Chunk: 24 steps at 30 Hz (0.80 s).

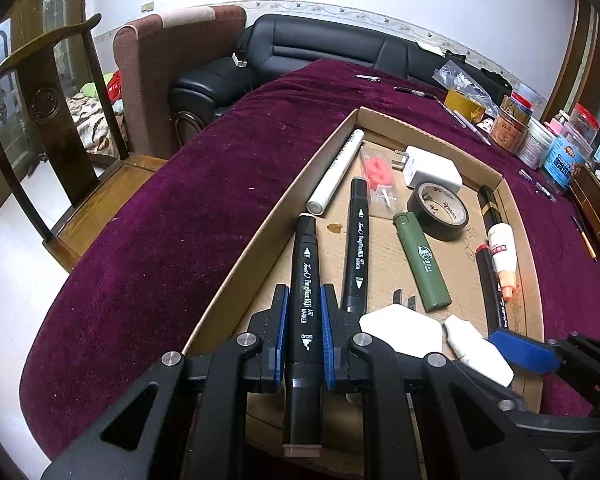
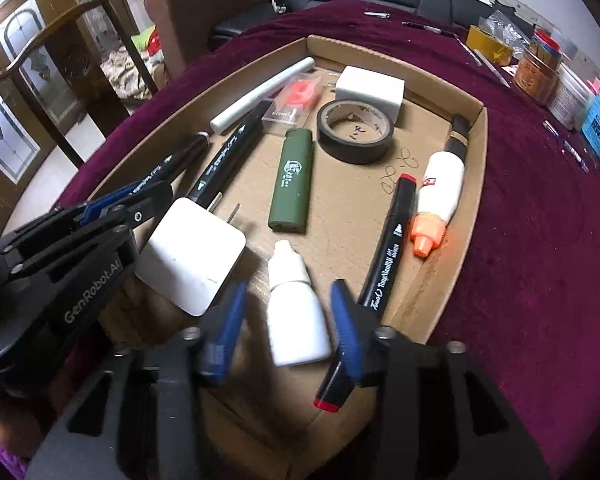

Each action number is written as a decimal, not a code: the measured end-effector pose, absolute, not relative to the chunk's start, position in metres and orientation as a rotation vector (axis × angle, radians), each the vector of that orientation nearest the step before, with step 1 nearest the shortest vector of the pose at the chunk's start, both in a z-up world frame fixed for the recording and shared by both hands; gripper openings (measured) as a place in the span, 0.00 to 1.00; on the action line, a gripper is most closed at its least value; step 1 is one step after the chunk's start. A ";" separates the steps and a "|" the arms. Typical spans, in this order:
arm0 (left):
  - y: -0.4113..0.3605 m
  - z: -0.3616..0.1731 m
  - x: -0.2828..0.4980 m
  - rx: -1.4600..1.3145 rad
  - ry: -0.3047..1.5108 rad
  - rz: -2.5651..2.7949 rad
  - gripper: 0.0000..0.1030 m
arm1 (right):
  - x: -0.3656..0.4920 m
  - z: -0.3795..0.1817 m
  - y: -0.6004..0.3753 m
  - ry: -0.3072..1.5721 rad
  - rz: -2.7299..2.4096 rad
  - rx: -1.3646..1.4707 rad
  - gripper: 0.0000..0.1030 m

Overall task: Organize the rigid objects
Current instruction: 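Lower the marker into the box and open the left gripper while the right releases the bottle there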

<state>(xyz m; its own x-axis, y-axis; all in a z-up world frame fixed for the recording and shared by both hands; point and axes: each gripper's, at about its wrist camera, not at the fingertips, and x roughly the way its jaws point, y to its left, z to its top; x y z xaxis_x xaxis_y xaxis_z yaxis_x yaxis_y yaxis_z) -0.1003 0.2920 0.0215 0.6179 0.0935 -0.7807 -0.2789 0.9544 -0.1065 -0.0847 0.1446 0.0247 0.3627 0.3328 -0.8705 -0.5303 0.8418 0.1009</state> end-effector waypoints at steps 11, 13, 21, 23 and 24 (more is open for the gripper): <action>0.291 0.022 -0.102 -0.231 0.881 0.205 0.12 | -0.092 0.051 0.106 0.951 0.508 -0.114 0.45; 0.290 0.023 -0.104 -0.247 0.876 0.191 0.12 | -0.090 0.052 0.097 0.950 0.491 -0.085 0.45; 0.290 0.024 -0.108 -0.263 0.875 0.203 0.12 | -0.094 0.053 0.075 0.949 0.473 -0.041 0.45; 0.290 0.022 -0.107 -0.254 0.886 0.216 0.12 | -0.096 0.053 0.075 0.950 0.484 -0.038 0.45; 0.290 0.022 -0.106 -0.252 0.890 0.218 0.12 | -0.097 0.052 0.075 0.952 0.493 -0.037 0.45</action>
